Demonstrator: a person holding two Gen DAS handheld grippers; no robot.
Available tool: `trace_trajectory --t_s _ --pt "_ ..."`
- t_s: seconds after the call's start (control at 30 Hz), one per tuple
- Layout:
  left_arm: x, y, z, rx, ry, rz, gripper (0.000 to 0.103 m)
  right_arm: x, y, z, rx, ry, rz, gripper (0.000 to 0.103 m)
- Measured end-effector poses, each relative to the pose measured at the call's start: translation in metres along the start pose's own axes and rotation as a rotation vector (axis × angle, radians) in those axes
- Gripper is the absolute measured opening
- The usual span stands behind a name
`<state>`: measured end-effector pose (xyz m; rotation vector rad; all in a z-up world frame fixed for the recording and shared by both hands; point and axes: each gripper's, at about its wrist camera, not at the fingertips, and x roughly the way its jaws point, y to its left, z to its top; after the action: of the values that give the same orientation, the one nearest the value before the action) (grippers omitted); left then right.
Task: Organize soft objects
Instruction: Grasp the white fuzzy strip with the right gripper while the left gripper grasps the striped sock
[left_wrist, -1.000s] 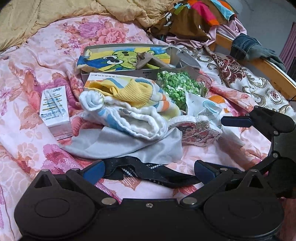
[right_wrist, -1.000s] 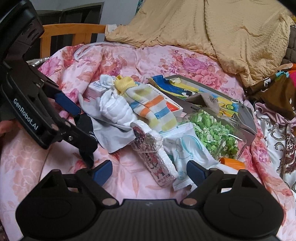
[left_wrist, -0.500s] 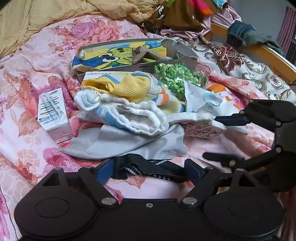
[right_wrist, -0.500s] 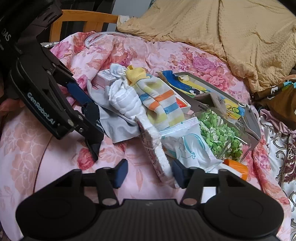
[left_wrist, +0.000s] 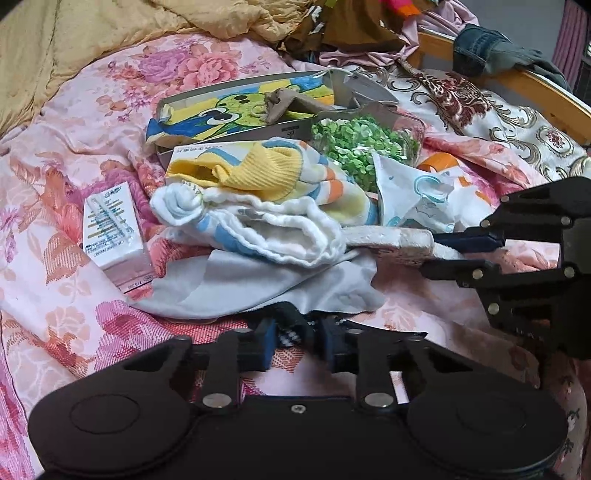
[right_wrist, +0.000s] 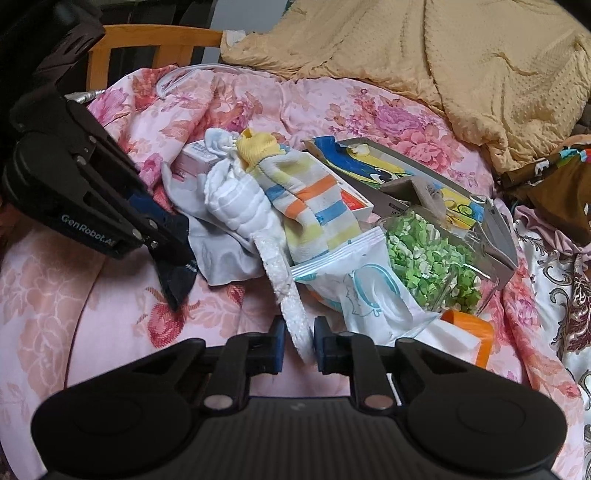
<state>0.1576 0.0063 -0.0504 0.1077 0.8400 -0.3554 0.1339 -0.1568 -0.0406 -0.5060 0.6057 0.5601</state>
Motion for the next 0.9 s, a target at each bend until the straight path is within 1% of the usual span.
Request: trace_trajectory --t_s 0.03,0.13,0.27,0.43,0.53,0.6,0.7,0.8,0.9 --pt "-0.001 0.000 0.000 -0.002 -0.001 -0.006 0.012 -0.001 0.000 0.000 0.008 -0.002 0.000 0.017" --pt "-0.003 -0.001 -0.001 -0.005 -0.007 -0.012 0.008 -0.002 -0.004 0.001 0.043 0.001 0.011 0.017" --pt "-0.008 -0.003 -0.003 -0.015 -0.006 -0.041 0.007 -0.007 -0.010 0.002 0.111 0.004 0.033 0.015" --pt "-0.024 -0.016 -0.009 -0.005 -0.012 -0.120 0.007 -0.018 -0.023 0.001 0.218 0.001 0.069 0.015" --pt "-0.032 -0.027 -0.013 0.018 -0.010 -0.175 0.007 -0.020 -0.028 0.000 0.240 0.005 0.068 0.015" --pt "-0.034 -0.032 -0.016 0.036 -0.009 -0.189 0.007 -0.020 -0.028 -0.001 0.237 0.008 0.065 0.015" --pt "-0.031 -0.033 -0.017 0.042 0.001 -0.162 0.009 -0.018 -0.025 -0.001 0.225 0.012 0.061 0.015" --pt "-0.028 -0.026 -0.015 -0.003 0.010 -0.125 0.016 -0.017 -0.024 -0.001 0.223 0.012 0.059 0.015" --pt "-0.025 -0.019 -0.013 -0.038 0.009 -0.103 0.017 -0.016 -0.023 -0.001 0.225 0.012 0.059 0.015"
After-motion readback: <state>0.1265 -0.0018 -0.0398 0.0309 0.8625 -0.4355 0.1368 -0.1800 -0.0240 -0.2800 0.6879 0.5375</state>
